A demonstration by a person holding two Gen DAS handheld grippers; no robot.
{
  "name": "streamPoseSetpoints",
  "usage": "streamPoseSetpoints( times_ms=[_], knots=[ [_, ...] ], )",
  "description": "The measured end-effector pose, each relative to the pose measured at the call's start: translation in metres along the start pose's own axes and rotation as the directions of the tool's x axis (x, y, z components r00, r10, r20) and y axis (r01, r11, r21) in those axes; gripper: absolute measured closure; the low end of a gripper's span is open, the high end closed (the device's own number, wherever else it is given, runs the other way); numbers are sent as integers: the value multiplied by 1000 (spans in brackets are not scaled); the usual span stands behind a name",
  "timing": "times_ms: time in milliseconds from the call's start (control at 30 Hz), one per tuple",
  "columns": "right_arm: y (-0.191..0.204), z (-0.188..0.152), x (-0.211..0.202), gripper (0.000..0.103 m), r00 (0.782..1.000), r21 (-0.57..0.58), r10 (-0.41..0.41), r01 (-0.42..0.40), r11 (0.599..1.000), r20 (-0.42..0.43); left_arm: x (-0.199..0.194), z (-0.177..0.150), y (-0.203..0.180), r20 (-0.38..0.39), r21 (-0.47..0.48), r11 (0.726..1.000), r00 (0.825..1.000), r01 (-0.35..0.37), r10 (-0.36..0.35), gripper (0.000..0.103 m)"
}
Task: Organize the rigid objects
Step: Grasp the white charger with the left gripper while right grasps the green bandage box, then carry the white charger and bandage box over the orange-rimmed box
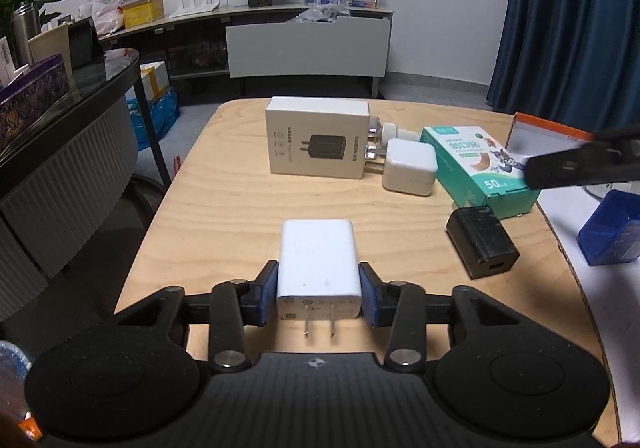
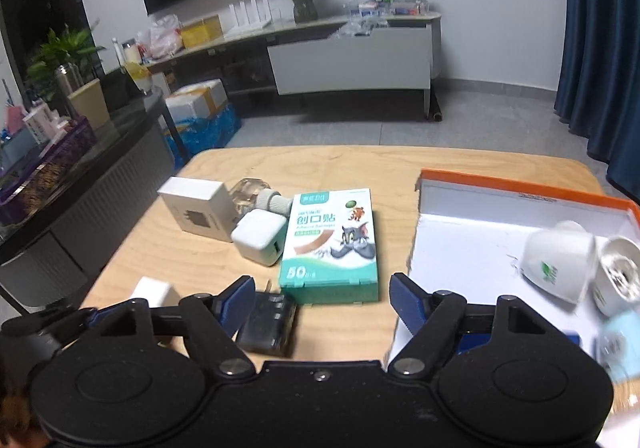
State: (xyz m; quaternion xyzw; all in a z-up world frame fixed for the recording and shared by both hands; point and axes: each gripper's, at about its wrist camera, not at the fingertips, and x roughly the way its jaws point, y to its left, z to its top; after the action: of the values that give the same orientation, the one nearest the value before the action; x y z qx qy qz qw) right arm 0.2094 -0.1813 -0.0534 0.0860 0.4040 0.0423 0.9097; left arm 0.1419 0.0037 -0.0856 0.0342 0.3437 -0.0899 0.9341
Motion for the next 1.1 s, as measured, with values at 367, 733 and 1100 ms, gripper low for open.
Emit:
streamPoseSetpoints(
  times_ms=[367, 733, 1100],
  knots=[
    [13, 27, 76, 10, 989, -57, -84, 78, 995, -121, 3, 7, 9, 28, -47, 999, 1000, 15, -14, 62],
    [2, 17, 40, 19, 998, -18, -50, 50, 999, -40, -6, 12, 9, 63, -58, 998, 998, 12, -8, 62],
    [9, -14, -48, 19, 998, -20, -22, 23, 1000, 50, -48, 24, -6, 125, -51, 998, 992, 32, -25, 62]
  ],
)
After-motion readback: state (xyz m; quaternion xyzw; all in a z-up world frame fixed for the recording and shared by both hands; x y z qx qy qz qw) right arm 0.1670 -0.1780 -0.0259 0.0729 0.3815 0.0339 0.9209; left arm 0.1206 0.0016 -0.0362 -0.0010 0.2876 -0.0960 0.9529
